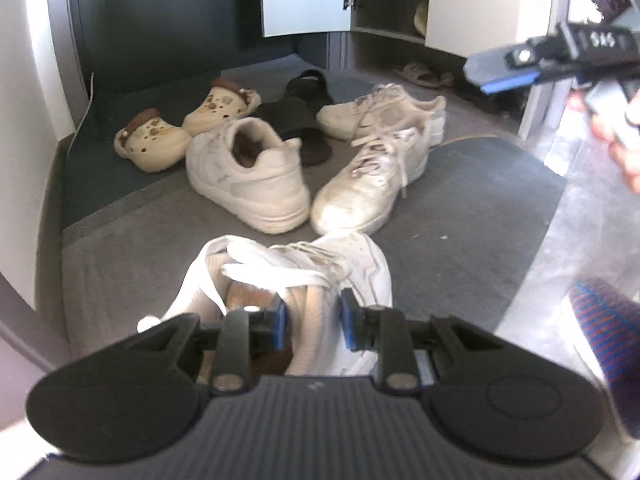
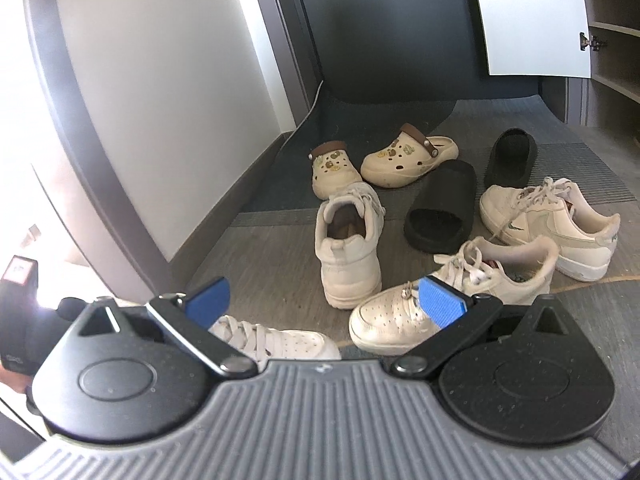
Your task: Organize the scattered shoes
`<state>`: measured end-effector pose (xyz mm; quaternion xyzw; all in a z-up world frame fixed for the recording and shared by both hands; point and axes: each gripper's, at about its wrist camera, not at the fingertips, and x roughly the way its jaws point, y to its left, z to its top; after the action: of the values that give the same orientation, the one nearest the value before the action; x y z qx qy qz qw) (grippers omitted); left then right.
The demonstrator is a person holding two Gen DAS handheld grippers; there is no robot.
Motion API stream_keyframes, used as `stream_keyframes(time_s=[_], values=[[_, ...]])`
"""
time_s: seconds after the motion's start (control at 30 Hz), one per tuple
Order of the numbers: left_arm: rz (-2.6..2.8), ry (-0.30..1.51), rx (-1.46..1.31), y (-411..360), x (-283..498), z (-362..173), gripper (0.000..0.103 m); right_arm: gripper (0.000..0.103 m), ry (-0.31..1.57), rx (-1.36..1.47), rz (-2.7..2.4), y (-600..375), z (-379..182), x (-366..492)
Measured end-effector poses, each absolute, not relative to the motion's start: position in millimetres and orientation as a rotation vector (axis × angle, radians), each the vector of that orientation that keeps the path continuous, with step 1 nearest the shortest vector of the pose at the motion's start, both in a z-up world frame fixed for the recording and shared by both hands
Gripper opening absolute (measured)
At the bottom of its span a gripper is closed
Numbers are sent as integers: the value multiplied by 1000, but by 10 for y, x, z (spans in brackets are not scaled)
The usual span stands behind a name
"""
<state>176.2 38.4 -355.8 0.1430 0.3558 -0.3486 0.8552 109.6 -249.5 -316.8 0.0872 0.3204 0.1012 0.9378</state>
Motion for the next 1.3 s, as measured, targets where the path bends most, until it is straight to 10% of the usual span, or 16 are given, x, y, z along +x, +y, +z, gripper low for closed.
stream_keyframes(time_s=[0.7,0.93,1.3], values=[[-647,819,247,359,1541,-3915,35,103,806,216,196,-2371,-3525,1065],[-659,814,240,508,1445,-3798,73,103,920,228,213,-2266,-3228,1249],[-519,673,160,1077,1163,-3415,89,103,1150,109,271,-1491,-2965,1577]])
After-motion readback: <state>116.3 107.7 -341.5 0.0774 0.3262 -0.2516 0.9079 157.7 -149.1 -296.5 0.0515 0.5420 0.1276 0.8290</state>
